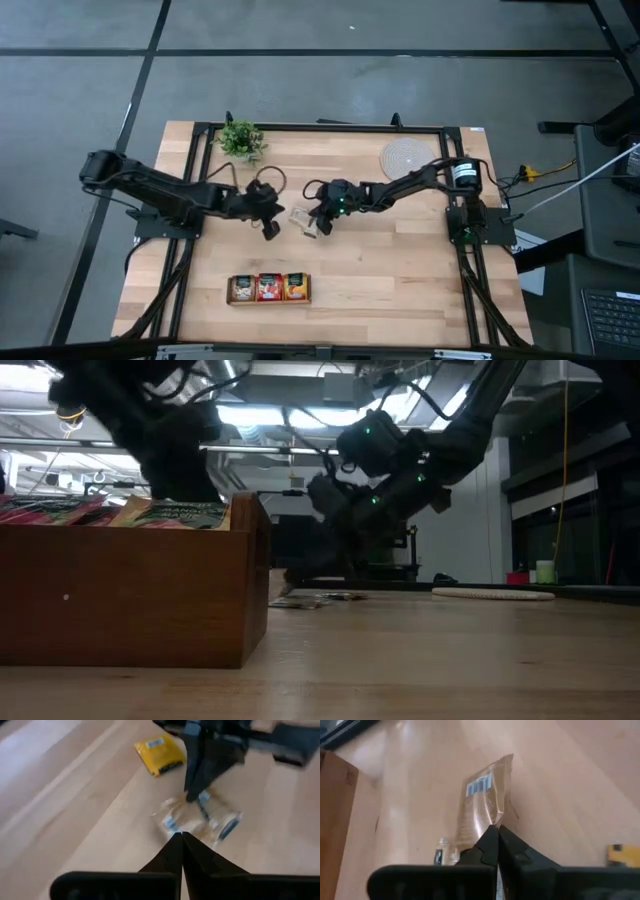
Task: Pick & Place Tea
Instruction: Put the brown tea bag into the left section of the wooden organizer
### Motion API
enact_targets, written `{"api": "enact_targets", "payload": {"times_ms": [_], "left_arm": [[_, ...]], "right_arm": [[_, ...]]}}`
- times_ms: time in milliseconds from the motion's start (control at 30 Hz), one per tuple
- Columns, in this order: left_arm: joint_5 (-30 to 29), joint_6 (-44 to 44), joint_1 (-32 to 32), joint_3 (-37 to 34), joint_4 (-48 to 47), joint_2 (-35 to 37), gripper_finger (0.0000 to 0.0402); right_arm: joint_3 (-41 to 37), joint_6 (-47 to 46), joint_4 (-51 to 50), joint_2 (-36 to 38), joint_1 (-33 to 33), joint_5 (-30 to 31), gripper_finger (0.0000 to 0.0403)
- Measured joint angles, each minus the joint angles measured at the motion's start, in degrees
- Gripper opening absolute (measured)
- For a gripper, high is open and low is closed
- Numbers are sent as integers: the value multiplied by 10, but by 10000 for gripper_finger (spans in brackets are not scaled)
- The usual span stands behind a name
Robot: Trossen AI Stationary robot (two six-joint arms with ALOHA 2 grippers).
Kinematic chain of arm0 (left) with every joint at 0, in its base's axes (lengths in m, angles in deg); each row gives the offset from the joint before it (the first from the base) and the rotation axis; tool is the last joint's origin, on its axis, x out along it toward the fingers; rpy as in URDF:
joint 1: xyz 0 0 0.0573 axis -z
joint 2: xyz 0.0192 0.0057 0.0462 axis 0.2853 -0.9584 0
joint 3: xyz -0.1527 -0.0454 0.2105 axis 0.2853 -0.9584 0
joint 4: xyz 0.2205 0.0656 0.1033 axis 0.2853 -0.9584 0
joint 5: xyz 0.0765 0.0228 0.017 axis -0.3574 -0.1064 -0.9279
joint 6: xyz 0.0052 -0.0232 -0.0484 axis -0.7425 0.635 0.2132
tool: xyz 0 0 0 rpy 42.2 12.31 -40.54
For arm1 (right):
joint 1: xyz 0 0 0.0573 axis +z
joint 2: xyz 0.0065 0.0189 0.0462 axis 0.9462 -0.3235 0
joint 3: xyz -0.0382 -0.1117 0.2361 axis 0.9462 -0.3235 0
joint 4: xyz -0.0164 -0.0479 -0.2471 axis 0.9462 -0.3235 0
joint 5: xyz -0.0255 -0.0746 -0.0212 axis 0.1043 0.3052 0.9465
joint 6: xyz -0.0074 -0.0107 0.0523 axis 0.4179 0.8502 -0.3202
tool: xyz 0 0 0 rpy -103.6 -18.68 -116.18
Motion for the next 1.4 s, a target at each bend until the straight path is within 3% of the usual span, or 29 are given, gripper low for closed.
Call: {"api": "enact_targets", "payload": {"times_ms": [167,367,600,733,833,1067,1233,1400], "left_arm": [[-5,74,0,-103,194,39,6],[20,113,0,-154,357,58,6],[18,157,-4,-154,382,57,21],[12,136,-4,-154,384,54,51],[5,107,-4,-154,386,54,83],[40,-65,-4,-154,386,54,140],[41,-157,-3,-154,386,54,147],[41,-199,-4,-154,385,55,142]], "right_arm": [[0,91,-30,43,0,0,4],[0,246,-79,106,15,4,5],[0,378,-121,149,49,115,4],[0,404,-129,158,68,215,5],[0,408,-130,158,76,247,3],[1,341,-120,158,74,175,4],[10,326,-120,158,74,163,4],[27,325,-118,158,74,109,5]]}}
